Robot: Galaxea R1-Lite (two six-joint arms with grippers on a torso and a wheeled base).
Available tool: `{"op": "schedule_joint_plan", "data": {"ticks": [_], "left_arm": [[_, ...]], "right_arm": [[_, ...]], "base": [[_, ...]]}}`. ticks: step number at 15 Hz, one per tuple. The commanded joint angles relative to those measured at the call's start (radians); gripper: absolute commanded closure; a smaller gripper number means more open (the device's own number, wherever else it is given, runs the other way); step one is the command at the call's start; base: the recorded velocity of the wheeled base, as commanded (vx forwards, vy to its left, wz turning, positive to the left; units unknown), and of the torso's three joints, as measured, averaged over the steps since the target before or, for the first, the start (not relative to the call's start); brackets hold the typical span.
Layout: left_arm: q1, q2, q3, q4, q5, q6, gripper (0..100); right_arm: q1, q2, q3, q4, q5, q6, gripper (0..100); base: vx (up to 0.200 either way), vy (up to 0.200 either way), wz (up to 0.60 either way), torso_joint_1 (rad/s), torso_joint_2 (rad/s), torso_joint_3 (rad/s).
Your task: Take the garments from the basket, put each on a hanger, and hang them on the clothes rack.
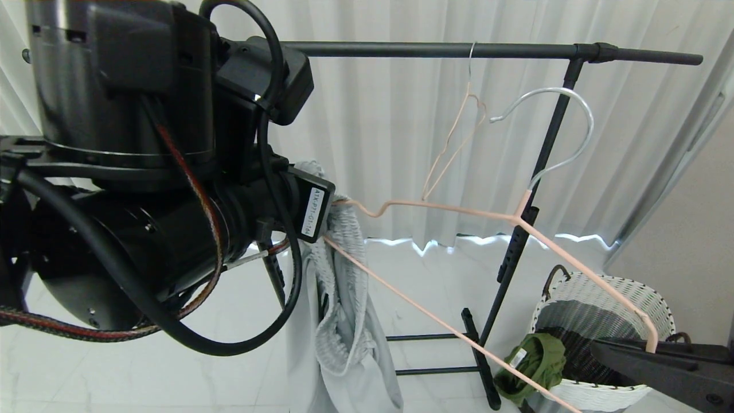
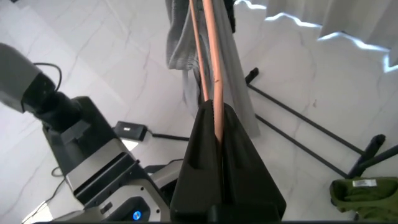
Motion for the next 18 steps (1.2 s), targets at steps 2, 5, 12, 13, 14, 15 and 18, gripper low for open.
{"op": "schedule_joint_plan", "data": {"ticks": [2,5,12,13,14,15,18], "left_arm": [[-0.007,-0.002,-0.008,-0.001,0.000,-0.002,100],[-0.102,-0.006,-0.014,-0.003,-0.012,-0.010,100],[-0.157,-0.029,-0.029,-0.003,-0.029,-0.010,100],[-0.157,-0.040,-0.032,-0.003,-0.029,-0.010,100],[-0.154,-0.048,-0.040,-0.003,-0.029,-0.010,100],[-0.154,-0.052,-0.047,-0.003,-0.029,-0.010,100],[-0.154,-0.060,-0.084,-0.003,-0.029,-0.010,100]], "right_arm": [[-0.001,-0.004,0.001,-0.003,-0.002,-0.004,100],[0.007,0.017,0.020,-0.003,0.046,-0.039,100],[0.002,0.205,0.070,-0.227,0.055,-0.047,100],[0.002,0.232,0.069,-0.253,0.055,-0.045,100],[0.002,0.258,0.069,-0.278,0.056,-0.045,100],[0.002,0.278,0.067,-0.294,0.056,-0.045,100],[0.002,0.382,0.037,-0.379,0.056,-0.042,100]], "base": [[0.000,0.000,0.00,0.000,0.00,0.000],[0.000,0.000,0.00,0.000,0.00,0.000],[0.000,0.000,0.00,0.000,0.00,0.000],[0.000,0.000,0.00,0.000,0.00,0.000],[0.000,0.000,0.00,0.000,0.00,0.000],[0.000,0.000,0.00,0.000,0.00,0.000],[0.000,0.000,0.00,0.000,0.00,0.000]]}}
